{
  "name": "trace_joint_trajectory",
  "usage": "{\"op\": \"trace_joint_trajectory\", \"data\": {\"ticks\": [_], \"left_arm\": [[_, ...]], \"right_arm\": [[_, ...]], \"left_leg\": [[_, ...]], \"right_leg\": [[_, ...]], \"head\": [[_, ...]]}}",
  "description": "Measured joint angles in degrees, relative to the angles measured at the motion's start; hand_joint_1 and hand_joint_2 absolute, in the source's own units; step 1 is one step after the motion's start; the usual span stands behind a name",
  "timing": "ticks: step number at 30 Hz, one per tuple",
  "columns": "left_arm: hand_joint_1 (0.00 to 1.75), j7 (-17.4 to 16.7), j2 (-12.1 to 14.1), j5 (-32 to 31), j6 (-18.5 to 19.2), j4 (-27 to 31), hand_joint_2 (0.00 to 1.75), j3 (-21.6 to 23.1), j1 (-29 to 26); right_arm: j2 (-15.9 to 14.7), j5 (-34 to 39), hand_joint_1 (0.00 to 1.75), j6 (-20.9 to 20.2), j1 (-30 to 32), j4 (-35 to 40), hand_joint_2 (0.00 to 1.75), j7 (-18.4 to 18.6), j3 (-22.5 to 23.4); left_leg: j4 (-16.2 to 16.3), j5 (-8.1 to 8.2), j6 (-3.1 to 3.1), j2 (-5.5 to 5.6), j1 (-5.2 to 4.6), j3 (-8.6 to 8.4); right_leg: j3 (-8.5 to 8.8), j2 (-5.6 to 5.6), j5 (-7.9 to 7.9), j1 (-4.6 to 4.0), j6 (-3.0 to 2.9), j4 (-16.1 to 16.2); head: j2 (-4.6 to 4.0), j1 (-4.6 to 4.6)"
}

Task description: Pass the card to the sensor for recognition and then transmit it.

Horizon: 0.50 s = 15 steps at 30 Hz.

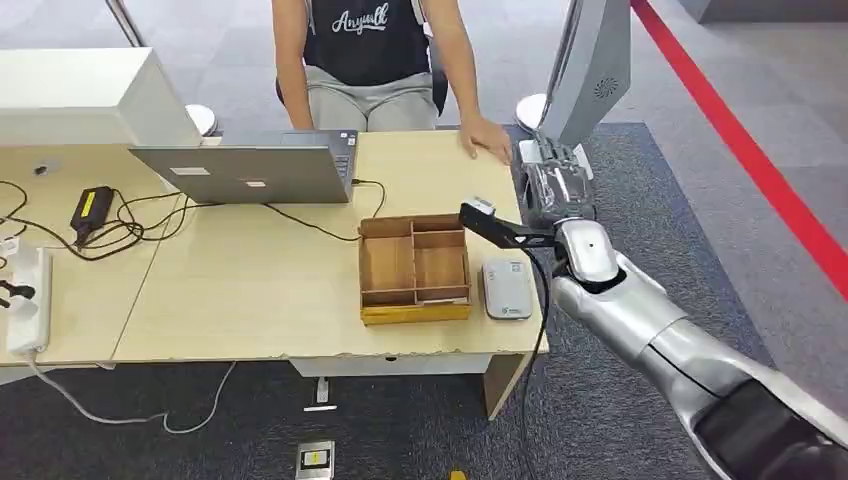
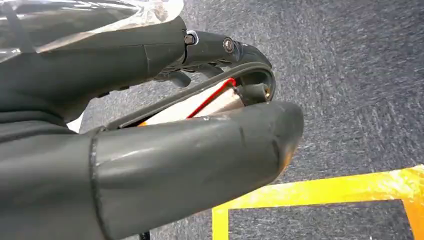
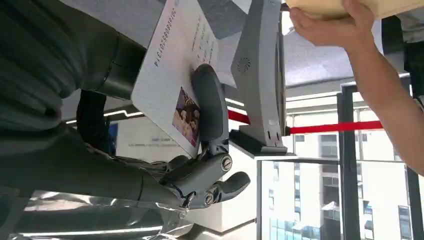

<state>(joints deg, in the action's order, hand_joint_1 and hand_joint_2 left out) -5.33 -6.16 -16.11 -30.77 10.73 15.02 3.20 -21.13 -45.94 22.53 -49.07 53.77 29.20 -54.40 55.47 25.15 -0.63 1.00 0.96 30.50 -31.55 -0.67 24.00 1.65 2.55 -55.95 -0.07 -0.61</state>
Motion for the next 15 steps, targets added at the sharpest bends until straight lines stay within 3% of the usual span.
{"op": "trace_joint_trajectory", "data": {"ticks": [15], "left_arm": [[0.0, 0.0, 0.0, 0.13, 0.0, 0.0, 0.0, 0.11, 0.01]], "right_arm": [[-4.04, 2.14, 1.75, 0.39, 6.38, 1.07, 1.75, 0.53, 1.11]], "left_leg": [[-0.01, 0.0, 0.0, -0.01, -0.01, 0.03]], "right_leg": [[0.01, 0.0, 0.0, 0.01, 0.0, 0.0]], "head": [[0.0, 0.0]]}}
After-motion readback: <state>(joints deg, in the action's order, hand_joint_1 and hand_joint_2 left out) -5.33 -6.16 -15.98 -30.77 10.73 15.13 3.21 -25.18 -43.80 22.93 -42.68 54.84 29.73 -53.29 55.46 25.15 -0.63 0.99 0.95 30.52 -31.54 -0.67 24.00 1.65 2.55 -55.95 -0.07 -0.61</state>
